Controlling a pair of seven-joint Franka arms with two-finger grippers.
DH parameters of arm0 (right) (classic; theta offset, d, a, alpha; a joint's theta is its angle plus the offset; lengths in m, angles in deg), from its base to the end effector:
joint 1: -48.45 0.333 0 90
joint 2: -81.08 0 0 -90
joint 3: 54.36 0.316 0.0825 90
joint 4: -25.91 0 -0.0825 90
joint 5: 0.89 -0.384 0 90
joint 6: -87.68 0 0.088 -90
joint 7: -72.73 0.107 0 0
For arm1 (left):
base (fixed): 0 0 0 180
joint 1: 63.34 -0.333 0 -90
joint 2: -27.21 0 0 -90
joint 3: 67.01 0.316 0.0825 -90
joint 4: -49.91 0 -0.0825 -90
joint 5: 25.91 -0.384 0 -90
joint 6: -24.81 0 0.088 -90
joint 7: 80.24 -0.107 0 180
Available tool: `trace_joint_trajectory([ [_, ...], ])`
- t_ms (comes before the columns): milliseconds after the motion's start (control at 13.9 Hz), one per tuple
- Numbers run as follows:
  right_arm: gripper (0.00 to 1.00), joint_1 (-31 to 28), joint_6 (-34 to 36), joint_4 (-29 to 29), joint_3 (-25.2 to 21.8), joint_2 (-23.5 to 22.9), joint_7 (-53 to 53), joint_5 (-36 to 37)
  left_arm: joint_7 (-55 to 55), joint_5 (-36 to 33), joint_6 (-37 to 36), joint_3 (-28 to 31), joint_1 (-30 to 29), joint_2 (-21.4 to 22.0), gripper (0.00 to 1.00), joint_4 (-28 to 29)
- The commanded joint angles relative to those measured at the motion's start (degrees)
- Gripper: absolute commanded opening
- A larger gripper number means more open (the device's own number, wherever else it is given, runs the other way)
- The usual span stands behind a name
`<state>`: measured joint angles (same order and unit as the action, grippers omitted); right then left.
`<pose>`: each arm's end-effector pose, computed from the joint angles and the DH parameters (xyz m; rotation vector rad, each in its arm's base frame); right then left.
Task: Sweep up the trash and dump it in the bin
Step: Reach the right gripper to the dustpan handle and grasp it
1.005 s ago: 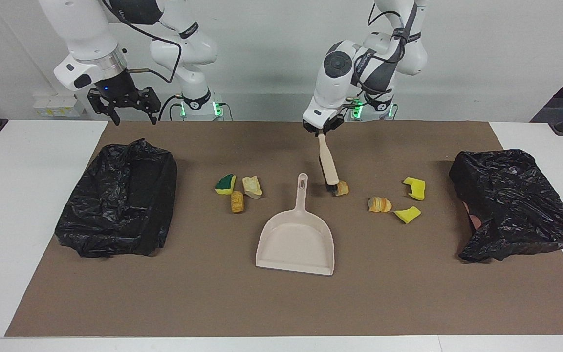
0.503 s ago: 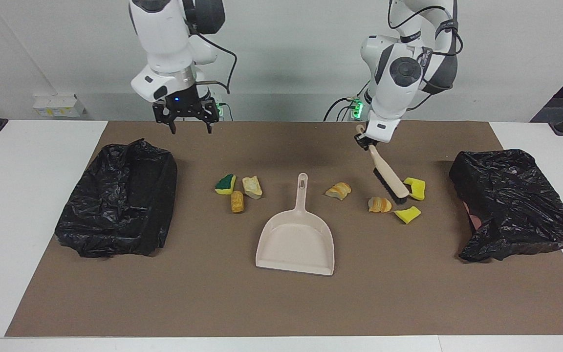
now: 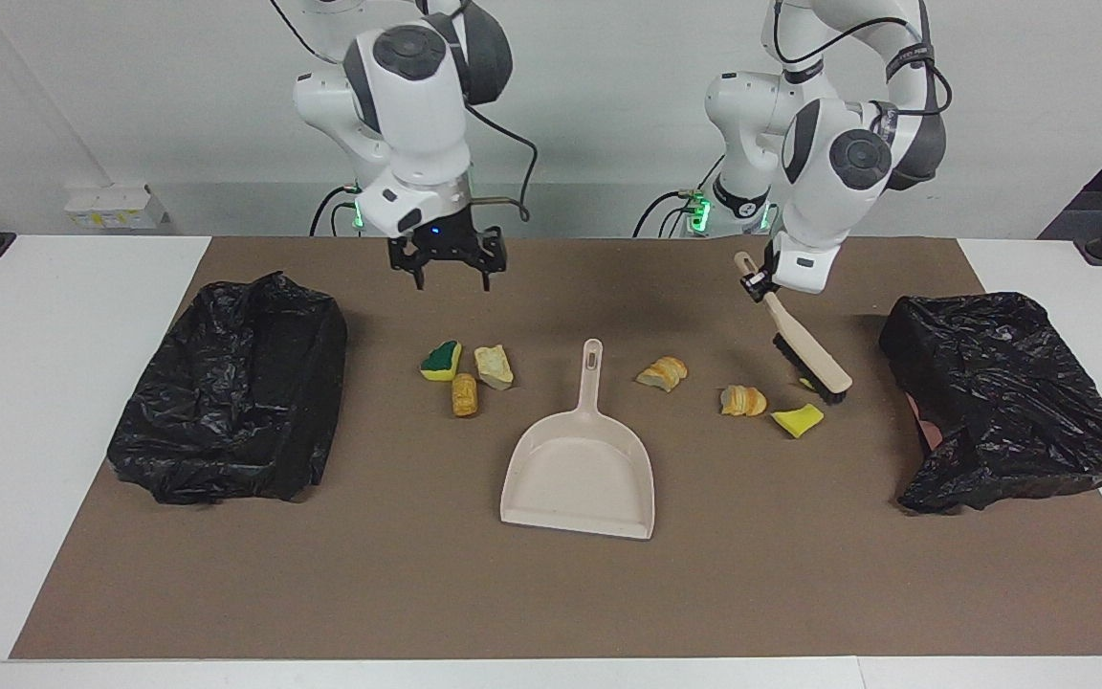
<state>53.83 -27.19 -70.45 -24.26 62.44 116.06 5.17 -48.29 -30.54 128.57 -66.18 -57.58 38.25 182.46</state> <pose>0.5477 0.3436 0.4361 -3.0595 0.1849 0.0109 0.4412 -0.0313 0.4001 -2.8775 -0.6425 0.4027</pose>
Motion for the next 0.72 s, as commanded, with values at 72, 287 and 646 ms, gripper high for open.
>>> trace_joint_trajectory([
  [72, 1.0, 2.9, -3.7, 9.3, 1.0, -11.9, 7.7, 8.0, -4.8, -1.2, 5.0, -0.9, -2.9, 4.5, 0.0, 8.4],
  [287, 1.0, 3.3, -6.3, 10.9, 1.7, -15.5, 8.8, 12.2, -7.3, -1.2, 8.0, -0.9, -2.0, 4.0, 0.0, 10.0],
  [646, 0.66, 3.8, -7.8, 9.8, 1.7, -16.0, 8.6, 13.8, -19.6, 2.2, 12.8, -1.2, -1.8, 0.9, 0.0, 8.2],
])
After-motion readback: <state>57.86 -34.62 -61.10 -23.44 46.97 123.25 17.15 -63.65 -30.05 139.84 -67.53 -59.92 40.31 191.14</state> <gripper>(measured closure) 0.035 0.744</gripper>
